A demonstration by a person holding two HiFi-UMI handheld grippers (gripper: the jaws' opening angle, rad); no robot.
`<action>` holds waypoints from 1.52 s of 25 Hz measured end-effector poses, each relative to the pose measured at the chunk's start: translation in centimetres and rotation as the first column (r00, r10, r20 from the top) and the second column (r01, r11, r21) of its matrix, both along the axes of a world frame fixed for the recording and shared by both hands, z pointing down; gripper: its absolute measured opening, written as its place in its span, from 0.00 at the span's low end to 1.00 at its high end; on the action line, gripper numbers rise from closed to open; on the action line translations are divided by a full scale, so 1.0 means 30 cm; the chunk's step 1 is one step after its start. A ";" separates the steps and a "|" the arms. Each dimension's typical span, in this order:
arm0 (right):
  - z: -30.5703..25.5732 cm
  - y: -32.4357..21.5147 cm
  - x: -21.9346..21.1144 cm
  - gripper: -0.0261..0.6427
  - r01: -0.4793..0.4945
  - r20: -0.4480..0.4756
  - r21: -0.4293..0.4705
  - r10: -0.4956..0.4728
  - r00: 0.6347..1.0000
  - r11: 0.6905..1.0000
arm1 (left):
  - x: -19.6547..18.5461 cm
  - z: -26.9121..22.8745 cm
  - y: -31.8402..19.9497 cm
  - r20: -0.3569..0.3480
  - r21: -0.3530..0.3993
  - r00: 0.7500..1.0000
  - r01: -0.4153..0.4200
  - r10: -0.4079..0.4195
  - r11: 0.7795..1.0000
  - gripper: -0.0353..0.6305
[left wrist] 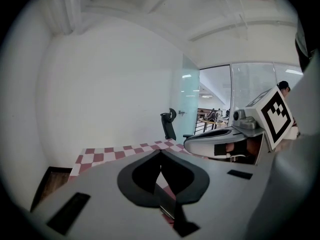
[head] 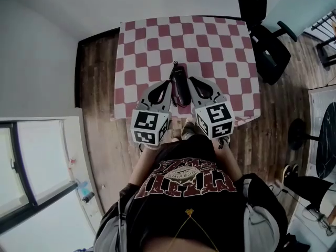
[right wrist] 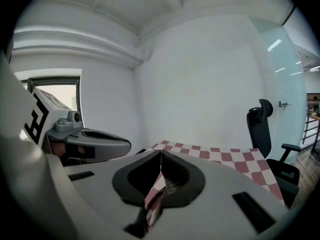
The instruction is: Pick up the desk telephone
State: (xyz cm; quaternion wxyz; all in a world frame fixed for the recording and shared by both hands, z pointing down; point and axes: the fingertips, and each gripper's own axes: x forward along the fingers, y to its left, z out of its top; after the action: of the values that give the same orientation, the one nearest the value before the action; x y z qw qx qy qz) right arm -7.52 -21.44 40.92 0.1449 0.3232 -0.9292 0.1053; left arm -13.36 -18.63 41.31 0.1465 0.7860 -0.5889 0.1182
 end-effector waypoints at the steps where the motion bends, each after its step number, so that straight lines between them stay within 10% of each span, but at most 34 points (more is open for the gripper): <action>1: 0.002 -0.016 -0.001 0.07 0.006 0.000 -0.001 -0.006 1.000 1.000 | 0.000 0.001 -0.016 0.004 -0.001 1.000 0.004 -0.004 1.000 0.06; 18: 0.099 -0.178 -0.011 0.07 0.069 -0.026 -0.047 -0.071 0.997 0.996 | -0.019 0.064 -0.182 0.010 -0.032 0.999 0.052 -0.052 0.998 0.06; 38: 0.152 -0.231 -0.066 0.07 -0.236 -0.074 -0.098 0.229 0.971 0.967 | -0.061 0.138 -0.293 0.019 -0.104 0.954 -0.295 0.298 0.950 0.06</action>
State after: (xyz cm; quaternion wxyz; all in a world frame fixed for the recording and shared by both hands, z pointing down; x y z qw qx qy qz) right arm -9.49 -28.37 45.48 0.1774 0.4249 -0.8730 0.1606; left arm -15.19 -27.42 45.47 0.1558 0.8550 -0.4601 0.1816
